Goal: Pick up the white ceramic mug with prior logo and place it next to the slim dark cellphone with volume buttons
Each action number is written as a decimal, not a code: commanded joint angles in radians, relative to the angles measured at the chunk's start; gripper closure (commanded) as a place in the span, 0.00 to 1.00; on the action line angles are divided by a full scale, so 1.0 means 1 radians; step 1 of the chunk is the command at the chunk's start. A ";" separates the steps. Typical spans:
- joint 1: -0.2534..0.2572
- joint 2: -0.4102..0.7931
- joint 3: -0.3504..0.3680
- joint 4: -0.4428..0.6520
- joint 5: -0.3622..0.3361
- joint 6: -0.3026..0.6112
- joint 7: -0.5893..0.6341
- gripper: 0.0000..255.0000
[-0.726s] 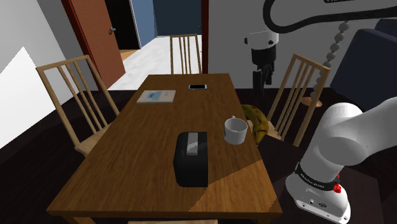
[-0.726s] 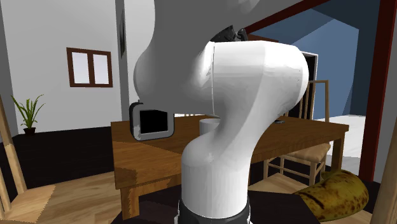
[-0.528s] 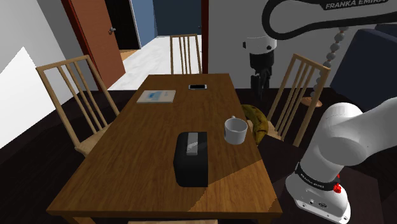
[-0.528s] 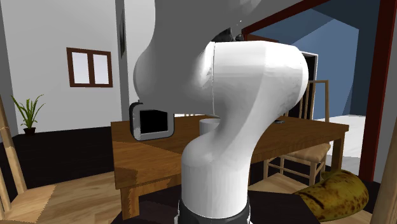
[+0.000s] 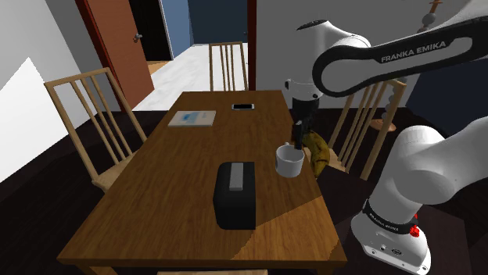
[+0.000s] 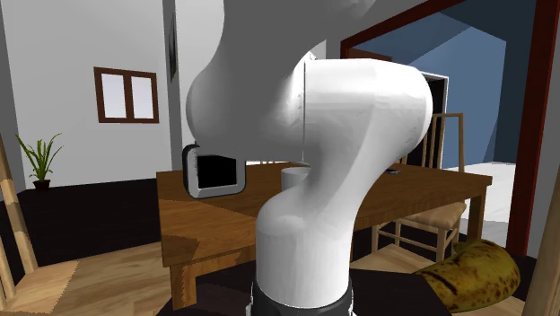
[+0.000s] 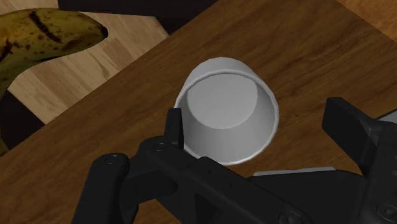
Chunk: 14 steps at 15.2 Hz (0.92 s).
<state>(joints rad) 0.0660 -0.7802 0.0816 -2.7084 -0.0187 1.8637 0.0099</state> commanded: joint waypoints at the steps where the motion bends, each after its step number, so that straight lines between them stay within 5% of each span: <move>1: 0.018 0.016 0.010 -0.052 0.017 0.105 0.002 0.00; 6: 0.060 0.125 0.040 -0.135 0.052 0.371 0.009 0.00; 14: 0.053 0.216 0.047 -0.188 0.049 0.516 0.013 0.00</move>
<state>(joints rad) 0.1204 -0.5745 0.1285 -2.8901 0.0309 2.3618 0.0234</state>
